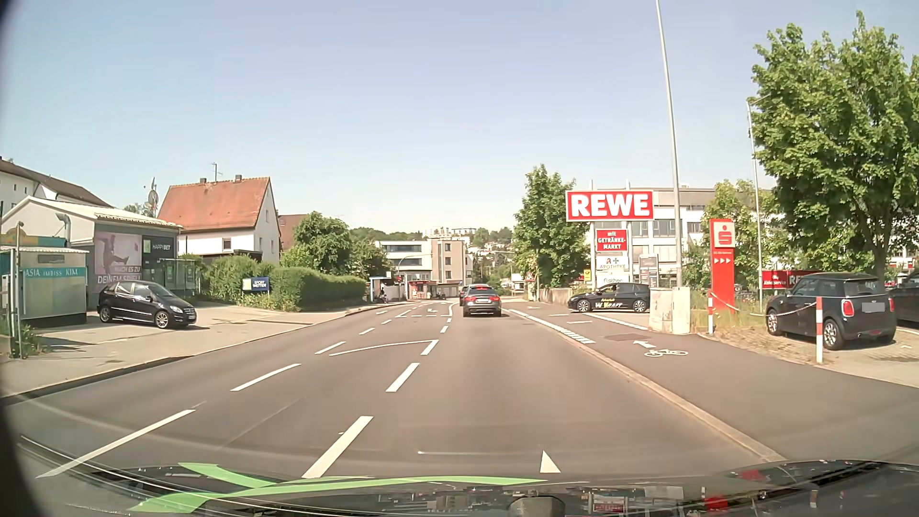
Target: Follow the waypoints while adhering to traffic rules and regulations
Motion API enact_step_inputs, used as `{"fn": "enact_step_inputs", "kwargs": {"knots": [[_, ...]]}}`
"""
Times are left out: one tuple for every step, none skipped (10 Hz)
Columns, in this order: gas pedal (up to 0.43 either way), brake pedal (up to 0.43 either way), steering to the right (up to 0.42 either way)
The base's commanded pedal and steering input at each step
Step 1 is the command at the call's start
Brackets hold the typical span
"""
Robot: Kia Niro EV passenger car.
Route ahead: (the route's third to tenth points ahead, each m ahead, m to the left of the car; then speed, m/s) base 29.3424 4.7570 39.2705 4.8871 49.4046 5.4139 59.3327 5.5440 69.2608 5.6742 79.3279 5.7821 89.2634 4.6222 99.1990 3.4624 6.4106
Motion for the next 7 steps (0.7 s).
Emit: {"fn": "enact_step_inputs", "kwargs": {"knots": [[0.000,0.055,-0.011],[0.000,0.055,-0.011],[0.000,0.055,-0.011],[0.000,0.067,-0.012],[0.000,0.073,-0.011],[0.000,0.091,-0.011],[0.000,0.110,-0.011]]}}
